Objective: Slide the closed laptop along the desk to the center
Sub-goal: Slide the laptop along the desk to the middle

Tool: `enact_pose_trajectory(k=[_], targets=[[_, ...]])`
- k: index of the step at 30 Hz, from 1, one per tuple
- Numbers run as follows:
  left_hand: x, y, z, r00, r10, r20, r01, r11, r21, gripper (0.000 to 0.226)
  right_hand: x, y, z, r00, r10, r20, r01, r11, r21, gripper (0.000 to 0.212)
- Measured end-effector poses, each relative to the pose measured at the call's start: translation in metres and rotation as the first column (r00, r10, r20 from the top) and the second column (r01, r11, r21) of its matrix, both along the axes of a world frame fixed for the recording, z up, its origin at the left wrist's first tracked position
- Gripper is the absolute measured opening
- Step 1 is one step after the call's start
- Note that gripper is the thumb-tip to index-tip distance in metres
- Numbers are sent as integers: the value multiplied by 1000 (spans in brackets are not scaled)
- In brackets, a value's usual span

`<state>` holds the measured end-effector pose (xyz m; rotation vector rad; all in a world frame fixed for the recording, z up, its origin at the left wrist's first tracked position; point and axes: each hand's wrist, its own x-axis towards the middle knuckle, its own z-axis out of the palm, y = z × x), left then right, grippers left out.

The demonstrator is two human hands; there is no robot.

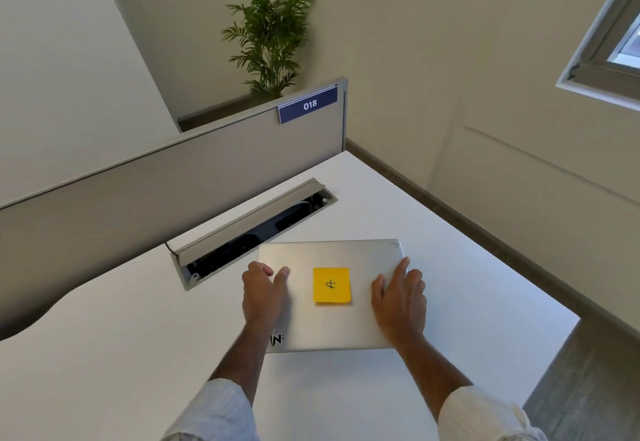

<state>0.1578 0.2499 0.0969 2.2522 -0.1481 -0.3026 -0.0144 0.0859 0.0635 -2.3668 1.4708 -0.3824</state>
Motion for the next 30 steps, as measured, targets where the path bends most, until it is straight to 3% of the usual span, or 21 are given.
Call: enact_pose_trajectory(k=[22,30], targets=[[52,172,-7,987,158,8,-158,986,50,31,76,151,-7,990,141,-15,-141,990,21,69],[66,219,-20,991,132,-11,-132,991,20,30,87,197,-16,989,149,-21,-148,987,55,69]])
